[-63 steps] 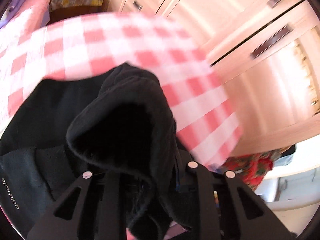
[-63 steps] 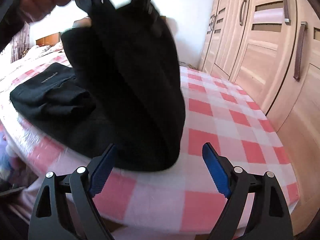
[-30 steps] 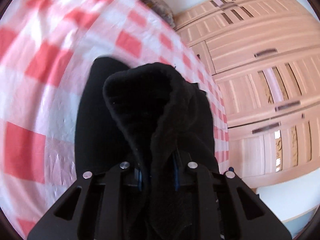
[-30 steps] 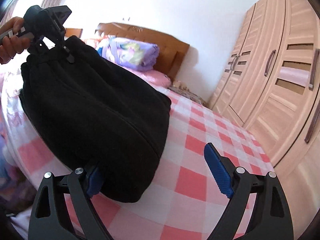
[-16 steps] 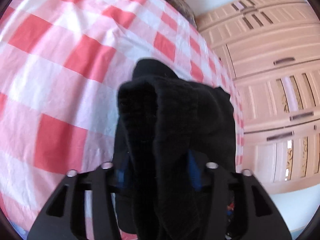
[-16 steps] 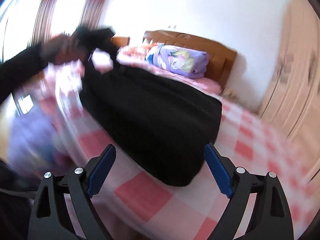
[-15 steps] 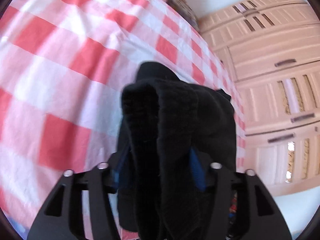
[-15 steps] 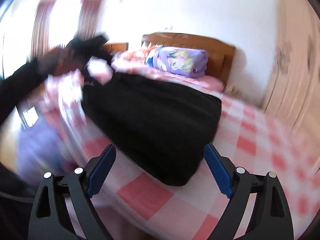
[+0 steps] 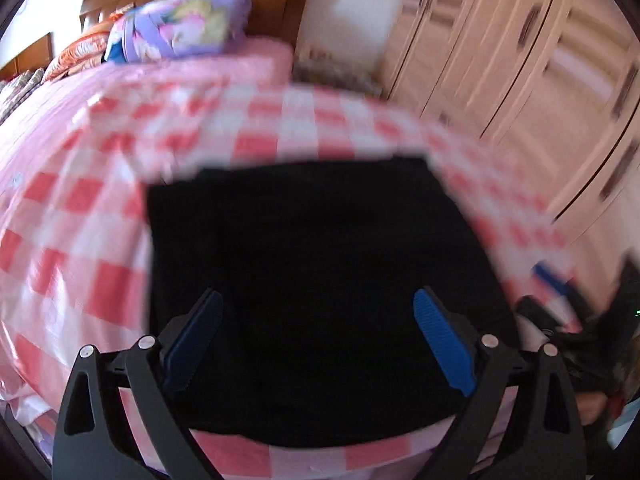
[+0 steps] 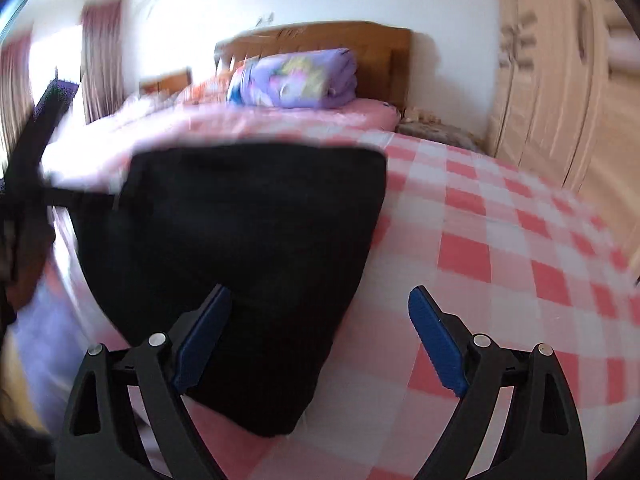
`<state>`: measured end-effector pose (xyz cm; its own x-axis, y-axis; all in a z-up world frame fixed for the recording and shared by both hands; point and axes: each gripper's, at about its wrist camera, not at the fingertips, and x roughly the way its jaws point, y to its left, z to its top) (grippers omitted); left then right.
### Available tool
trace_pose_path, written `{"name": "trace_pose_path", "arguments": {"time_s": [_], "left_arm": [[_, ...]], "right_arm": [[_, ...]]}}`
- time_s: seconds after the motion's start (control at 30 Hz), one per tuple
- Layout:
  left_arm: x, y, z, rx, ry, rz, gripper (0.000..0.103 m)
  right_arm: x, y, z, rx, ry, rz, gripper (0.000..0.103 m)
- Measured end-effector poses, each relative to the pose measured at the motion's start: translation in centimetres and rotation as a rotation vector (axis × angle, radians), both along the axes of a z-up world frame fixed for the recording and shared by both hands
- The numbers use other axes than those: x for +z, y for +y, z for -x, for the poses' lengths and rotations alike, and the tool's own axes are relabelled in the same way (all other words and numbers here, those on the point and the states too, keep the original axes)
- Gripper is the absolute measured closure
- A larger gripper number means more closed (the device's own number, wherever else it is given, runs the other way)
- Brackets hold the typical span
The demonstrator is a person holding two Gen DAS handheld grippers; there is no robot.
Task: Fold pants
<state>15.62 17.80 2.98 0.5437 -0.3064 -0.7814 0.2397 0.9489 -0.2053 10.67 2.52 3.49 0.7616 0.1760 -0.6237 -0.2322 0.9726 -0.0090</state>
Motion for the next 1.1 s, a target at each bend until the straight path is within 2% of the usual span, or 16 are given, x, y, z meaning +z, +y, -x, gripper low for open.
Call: {"name": "trace_pose_path", "arguments": {"time_s": [0.07,0.1,0.23,0.27,0.33,0.4,0.47,0.57,0.63,0.73,0.8,0.87,0.9,0.97,1.07,1.1], "left_arm": [[-1.3,-0.2,0.2,0.036,-0.083,-0.084,0.004],[-2.3,-0.2,-0.1,0.061,-0.081,-0.131,0.003],[-3.7,1.4,-1.7,0.162,-0.041,-0.110,0.001],[-4.0,2.1,-1.9,0.172,-0.019,-0.051,0.001],[-3.8,2.8,-1.3,0.174,-0.037,-0.024,0.001],[-3.9,2.3,-0.7,0.163,-0.067,-0.053,0.001],[-3.9,2.3,-0.2,0.166,-0.091,-0.050,0.001],[-4.4,2.4,-0.8,0.170,-0.111,-0.045,0.001],[-4.3,2.5,0.0,0.173,-0.128,-0.039,0.001],[-4.5,2.2,-0.3,0.171,-0.144,-0.035,0.001],[-4.5,2.2,-0.2,0.169,-0.152,-0.030,0.001],[-4.6,2.2,0.0,0.173,-0.162,-0.026,0.001],[-4.6,2.2,0.2,0.177,-0.170,-0.023,0.001],[-4.7,2.2,0.3,0.179,-0.179,-0.021,0.001],[-4.6,2.2,0.4,0.182,-0.183,-0.023,0.001],[-4.6,2.1,0.4,0.178,-0.185,-0.023,0.001]], "right_arm": [[-0.3,-0.3,0.7,-0.004,-0.001,-0.023,0.016],[-0.4,-0.7,0.8,-0.002,0.013,-0.049,0.016],[-0.2,-0.6,1.5,0.012,0.013,-0.019,0.016],[0.0,-0.7,1.6,0.032,0.030,-0.014,0.016],[0.6,-1.4,1.1,0.113,0.094,-0.053,0.016],[1.9,-2.8,0.3,0.158,0.106,-0.126,0.016],[3.5,-4.4,-1.7,0.119,0.093,-0.194,0.016],[5.1,-6.3,-7.4,0.159,0.158,-0.437,0.016],[4.6,-6.1,-13.0,0.230,0.269,-0.589,0.016],[2.8,-4.3,-19.6,0.274,0.465,-0.720,0.016],[1.6,-2.6,-22.9,0.265,0.541,-0.735,0.016],[0.2,-0.8,-25.2,0.235,0.585,-0.639,0.016],[-1.1,-0.1,-26.8,0.168,0.612,-0.577,0.016],[-1.5,-0.2,-28.0,0.154,0.595,-0.619,0.014],[0.6,-2.0,-28.1,0.054,0.453,-0.650,0.014],[1.1,-2.5,-27.6,0.048,0.442,-0.688,0.014]]}}
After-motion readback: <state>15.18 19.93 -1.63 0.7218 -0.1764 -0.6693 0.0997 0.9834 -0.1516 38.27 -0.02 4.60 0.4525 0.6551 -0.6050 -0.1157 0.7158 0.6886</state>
